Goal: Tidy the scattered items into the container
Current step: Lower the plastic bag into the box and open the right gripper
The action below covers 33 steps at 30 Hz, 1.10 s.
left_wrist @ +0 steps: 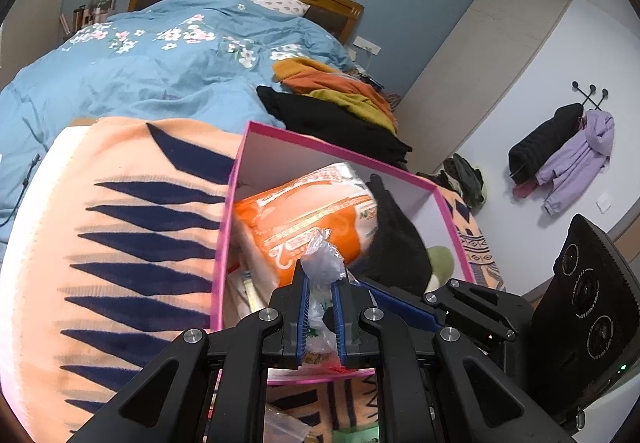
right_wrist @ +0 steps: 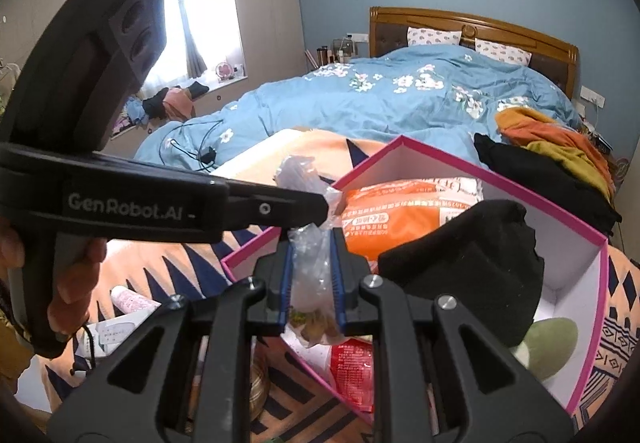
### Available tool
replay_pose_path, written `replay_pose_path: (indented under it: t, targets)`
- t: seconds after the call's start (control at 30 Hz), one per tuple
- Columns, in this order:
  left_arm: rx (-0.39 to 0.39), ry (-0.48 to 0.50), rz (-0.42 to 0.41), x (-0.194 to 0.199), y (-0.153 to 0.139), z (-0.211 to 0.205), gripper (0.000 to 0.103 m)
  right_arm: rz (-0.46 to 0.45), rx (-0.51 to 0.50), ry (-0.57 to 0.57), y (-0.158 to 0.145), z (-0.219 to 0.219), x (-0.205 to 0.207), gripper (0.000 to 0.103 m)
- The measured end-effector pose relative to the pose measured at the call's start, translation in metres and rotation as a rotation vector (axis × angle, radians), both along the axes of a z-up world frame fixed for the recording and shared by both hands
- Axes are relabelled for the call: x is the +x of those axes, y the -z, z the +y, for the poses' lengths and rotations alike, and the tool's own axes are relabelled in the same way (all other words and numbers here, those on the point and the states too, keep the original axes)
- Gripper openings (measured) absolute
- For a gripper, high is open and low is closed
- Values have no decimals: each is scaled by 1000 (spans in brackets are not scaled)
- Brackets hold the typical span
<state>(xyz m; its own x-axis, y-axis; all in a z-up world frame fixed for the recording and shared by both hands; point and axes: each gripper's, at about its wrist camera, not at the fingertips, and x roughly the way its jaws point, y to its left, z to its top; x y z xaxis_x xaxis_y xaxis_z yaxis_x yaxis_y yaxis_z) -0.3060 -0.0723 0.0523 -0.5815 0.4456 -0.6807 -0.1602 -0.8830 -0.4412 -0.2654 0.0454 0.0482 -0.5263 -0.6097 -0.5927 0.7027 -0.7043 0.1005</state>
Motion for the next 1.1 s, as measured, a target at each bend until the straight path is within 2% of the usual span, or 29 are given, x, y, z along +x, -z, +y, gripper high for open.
replay_pose_path:
  t: [0.4, 0.53, 0.77, 0.87, 0.97, 1.03, 1.1]
  targets:
    - [3, -14, -21, 4, 13, -2, 10, -48, 35, 21, 25, -3, -9, 24]
    - [7, -8, -19, 9, 14, -2, 10, -46, 44, 30, 27, 0, -7, 28]
    - [9, -16, -15, 16, 19, -4, 10, -43, 40, 35, 27, 8, -1, 28]
    - [-5, -13, 4, 21, 18, -1, 15, -47, 34, 38, 29, 12, 3, 28]
    - [-34, -18, 30, 30, 16, 3, 29, -47, 28, 44, 29, 17, 8, 28]
    - [-55, -33, 53, 37, 14, 5, 55, -44, 28, 49, 29, 20, 12, 28]
    - [-60, -53, 86, 47, 10, 6, 71, -39, 27, 55, 29, 23, 16, 29]
